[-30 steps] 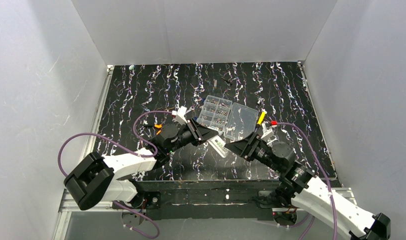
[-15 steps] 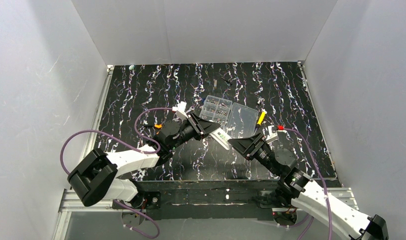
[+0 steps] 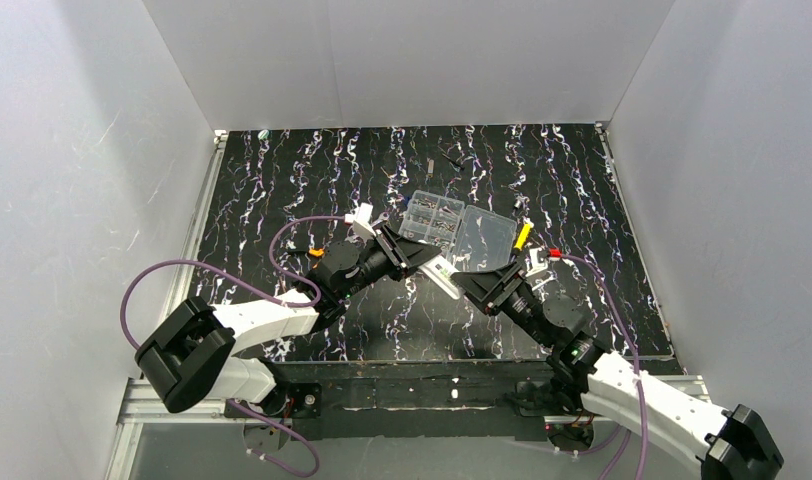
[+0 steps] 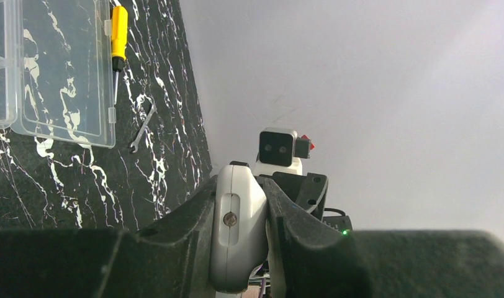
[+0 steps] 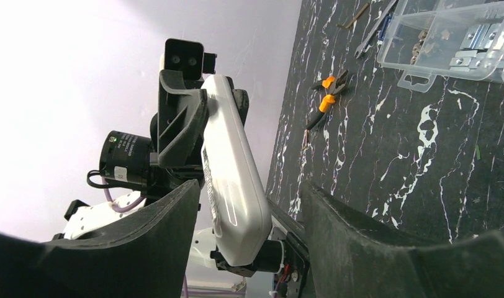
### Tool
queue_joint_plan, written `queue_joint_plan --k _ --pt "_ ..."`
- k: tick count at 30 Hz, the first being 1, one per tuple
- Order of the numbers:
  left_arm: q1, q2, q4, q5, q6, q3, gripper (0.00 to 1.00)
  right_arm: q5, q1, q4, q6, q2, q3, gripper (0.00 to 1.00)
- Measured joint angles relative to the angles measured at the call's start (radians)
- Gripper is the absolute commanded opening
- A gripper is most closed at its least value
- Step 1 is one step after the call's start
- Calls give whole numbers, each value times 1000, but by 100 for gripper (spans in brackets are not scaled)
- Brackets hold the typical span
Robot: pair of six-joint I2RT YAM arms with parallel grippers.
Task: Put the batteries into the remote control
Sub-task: Place the remote control at the center of the board.
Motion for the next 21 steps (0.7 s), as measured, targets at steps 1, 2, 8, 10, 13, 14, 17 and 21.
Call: queue_joint_plan --k 1,2,8,10,13,14,17,21 --pt "0 0 0 0 -1 0 0 -5 0 12 1 13 0 62" --pt "0 0 0 0 -2 0 0 -10 0 26 1 26 0 60" --pt "0 0 -3 0 -1 0 0 -26 0 93 5 75 1 49" --pt "0 0 -3 0 -1 0 0 -31 0 109 7 84 2 44" --pt "0 0 -3 0 -4 0 0 -32 0 120 11 88 4 34" --pt "0 0 1 0 -9 0 0 -31 0 125 18 88 4 30" --pt "2 0 19 0 -24 0 0 -31 -1 140 35 83 4 16" --pt "1 0 37 4 -30 0 8 -29 -1 132 40 58 4 1"
